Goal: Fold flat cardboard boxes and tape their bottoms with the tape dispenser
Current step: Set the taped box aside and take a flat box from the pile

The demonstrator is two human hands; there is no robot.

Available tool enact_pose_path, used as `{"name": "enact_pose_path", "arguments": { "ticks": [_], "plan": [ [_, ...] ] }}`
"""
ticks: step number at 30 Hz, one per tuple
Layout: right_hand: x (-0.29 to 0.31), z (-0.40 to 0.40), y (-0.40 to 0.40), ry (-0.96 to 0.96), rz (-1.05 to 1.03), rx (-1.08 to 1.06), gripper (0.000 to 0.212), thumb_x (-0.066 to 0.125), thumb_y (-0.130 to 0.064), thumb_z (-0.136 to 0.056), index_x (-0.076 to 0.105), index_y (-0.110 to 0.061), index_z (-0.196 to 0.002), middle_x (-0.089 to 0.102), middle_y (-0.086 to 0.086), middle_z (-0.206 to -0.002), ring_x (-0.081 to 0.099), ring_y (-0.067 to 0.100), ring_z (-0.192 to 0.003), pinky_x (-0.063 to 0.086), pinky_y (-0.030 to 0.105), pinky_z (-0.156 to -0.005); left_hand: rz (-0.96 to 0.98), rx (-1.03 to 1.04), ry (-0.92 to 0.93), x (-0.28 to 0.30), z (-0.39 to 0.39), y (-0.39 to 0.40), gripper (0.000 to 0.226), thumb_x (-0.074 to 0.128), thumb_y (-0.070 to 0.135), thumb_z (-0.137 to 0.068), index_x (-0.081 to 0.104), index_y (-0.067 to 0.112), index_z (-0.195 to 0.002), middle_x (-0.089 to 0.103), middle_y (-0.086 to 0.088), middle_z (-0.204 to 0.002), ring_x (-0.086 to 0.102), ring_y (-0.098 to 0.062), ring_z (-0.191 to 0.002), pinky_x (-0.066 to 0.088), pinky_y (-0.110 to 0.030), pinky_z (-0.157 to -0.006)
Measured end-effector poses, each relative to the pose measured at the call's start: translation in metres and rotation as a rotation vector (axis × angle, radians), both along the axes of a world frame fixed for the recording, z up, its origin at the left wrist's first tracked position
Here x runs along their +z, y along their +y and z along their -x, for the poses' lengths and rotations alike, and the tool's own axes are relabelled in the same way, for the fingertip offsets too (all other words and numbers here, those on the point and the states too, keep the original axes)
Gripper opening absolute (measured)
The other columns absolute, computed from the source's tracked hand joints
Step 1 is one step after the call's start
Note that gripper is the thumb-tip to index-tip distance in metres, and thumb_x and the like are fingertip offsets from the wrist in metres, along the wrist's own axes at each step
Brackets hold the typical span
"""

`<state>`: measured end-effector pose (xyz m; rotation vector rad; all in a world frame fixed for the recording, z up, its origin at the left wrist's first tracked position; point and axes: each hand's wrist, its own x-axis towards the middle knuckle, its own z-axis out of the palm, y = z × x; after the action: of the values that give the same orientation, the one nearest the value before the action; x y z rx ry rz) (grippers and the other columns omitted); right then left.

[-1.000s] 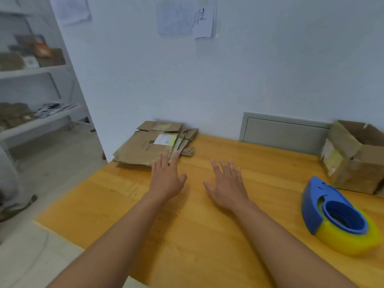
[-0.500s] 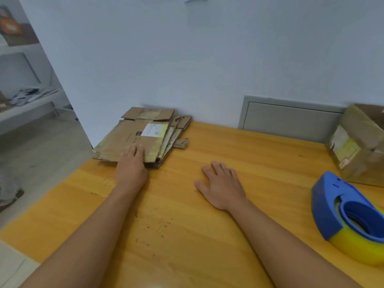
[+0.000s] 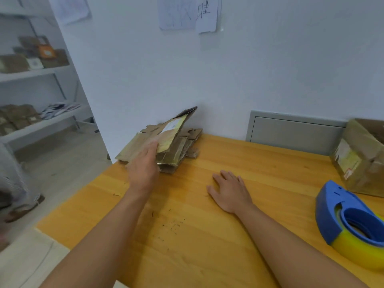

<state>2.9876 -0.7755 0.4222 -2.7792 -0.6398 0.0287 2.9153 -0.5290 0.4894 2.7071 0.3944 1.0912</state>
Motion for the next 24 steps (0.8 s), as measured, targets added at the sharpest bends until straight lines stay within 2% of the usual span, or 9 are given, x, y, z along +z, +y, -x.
{"name": "enact_pose_path", "arguments": {
  "ticks": [3,6,9,12,14,16,18,21,24],
  "plan": [
    [0.006,0.005,-0.002,-0.063,-0.151,-0.013,0.058,0.041,-0.051,-0.101,0.039,-0.022,-0.151,0.035,0.005,-0.158,0.027,0.022,-0.147,0.020,0.041,-0.121,-0.002,-0.064,-0.137,0.021,0.013,-0.019,0.055,0.059,-0.007,-0.085,0.056,0.015,-0.135,0.068,-0.009,-0.122,0.068,-0.034,-0.097,0.056,-0.040,-0.063],
    [0.015,0.015,-0.009,-0.127,-0.366,-0.068,0.052,0.050,-0.039,-0.101,0.043,-0.018,-0.148,0.043,0.005,-0.149,0.040,0.023,-0.136,0.034,0.038,-0.112,0.137,-0.161,-0.249,0.037,0.023,-0.038,0.044,0.052,0.000,-0.094,0.057,0.018,-0.133,0.069,-0.002,-0.116,0.064,-0.024,-0.097,0.052,-0.032,-0.072],
    [0.026,0.022,-0.021,-0.132,-0.533,-0.118,0.058,0.052,-0.036,-0.101,0.033,-0.018,-0.152,0.035,0.009,-0.153,0.034,0.026,-0.140,0.034,0.037,-0.111,0.333,-0.274,-0.325,0.049,0.033,-0.055,0.034,0.040,0.011,-0.097,0.058,0.022,-0.125,0.062,0.010,-0.104,0.055,-0.008,-0.093,0.041,-0.018,-0.074],
    [0.042,0.025,-0.040,-0.136,-0.744,-0.228,0.073,0.057,-0.037,-0.098,0.019,-0.018,-0.157,0.021,0.008,-0.159,0.029,0.028,-0.144,0.032,0.039,-0.111,0.482,-0.367,-0.360,0.050,0.044,-0.075,0.033,0.038,0.001,-0.096,0.054,0.010,-0.123,0.056,0.008,-0.100,0.054,-0.012,-0.093,0.037,-0.015,-0.073],
    [0.055,0.027,-0.054,-0.149,-0.901,-0.319,0.084,0.062,-0.040,-0.095,0.010,-0.020,-0.158,0.015,0.006,-0.161,0.027,0.030,-0.145,0.032,0.041,-0.112,0.564,-0.417,-0.351,0.045,0.052,-0.085,0.033,0.036,0.004,-0.102,0.047,0.008,-0.133,0.057,0.002,-0.109,0.055,-0.018,-0.103,0.041,-0.020,-0.082],
    [0.065,0.030,-0.068,-0.143,-1.046,-0.392,0.093,0.065,-0.044,-0.092,0.003,-0.025,-0.158,0.011,0.003,-0.162,0.024,0.028,-0.146,0.032,0.043,-0.113,0.632,-0.460,-0.314,0.036,0.058,-0.093,0.039,0.034,0.011,-0.105,0.036,0.010,-0.145,0.054,-0.010,-0.128,0.051,-0.025,-0.119,0.044,-0.035,-0.100],
    [0.071,0.034,-0.080,-0.111,-1.145,-0.427,0.100,0.069,-0.049,-0.089,-0.001,-0.027,-0.158,0.011,0.001,-0.163,0.023,0.027,-0.147,0.032,0.043,-0.113,0.689,-0.483,-0.301,0.028,0.063,-0.099,0.047,0.034,0.015,-0.106,0.025,0.014,-0.152,0.043,-0.013,-0.145,0.041,-0.029,-0.135,0.037,-0.048,-0.111],
    [0.072,0.043,-0.090,-0.110,-1.186,-0.403,0.104,0.072,-0.052,-0.084,0.001,-0.031,-0.157,0.017,0.001,-0.161,0.027,0.027,-0.145,0.037,0.044,-0.110,0.759,-0.452,-0.305,0.020,0.067,-0.108,0.058,0.040,0.028,-0.106,0.012,0.022,-0.157,0.022,0.000,-0.161,0.020,-0.014,-0.148,0.024,-0.045,-0.121],
    [0.070,0.053,-0.095,-0.111,-1.155,-0.354,0.110,0.073,-0.058,-0.080,-0.002,-0.034,-0.157,0.014,-0.003,-0.162,0.021,0.024,-0.148,0.032,0.042,-0.111,0.792,-0.418,-0.280,0.013,0.068,-0.115,0.070,0.041,0.047,-0.101,0.008,0.024,-0.158,0.014,0.007,-0.163,0.014,-0.008,-0.148,0.018,-0.039,-0.122]
  ]
}}
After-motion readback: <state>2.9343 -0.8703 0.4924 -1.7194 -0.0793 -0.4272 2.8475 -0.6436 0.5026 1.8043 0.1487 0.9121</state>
